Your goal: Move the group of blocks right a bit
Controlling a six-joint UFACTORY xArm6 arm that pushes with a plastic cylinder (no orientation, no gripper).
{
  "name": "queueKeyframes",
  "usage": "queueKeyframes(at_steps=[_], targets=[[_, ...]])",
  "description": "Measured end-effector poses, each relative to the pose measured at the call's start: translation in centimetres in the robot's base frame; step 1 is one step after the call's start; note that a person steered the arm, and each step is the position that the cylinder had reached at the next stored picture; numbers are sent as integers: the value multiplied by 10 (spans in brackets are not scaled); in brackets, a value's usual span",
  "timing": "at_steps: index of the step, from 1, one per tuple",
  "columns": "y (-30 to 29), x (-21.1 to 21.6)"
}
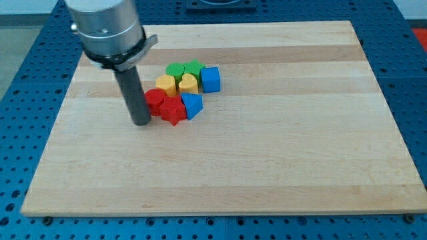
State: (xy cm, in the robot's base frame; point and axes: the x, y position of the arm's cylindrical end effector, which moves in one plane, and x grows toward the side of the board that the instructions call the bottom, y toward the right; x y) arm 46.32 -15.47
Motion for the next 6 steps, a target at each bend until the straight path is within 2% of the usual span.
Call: queueKeyframes(at_steps=[1,3,6], targets=[[-30,-3],[-36,-34],[11,-31]])
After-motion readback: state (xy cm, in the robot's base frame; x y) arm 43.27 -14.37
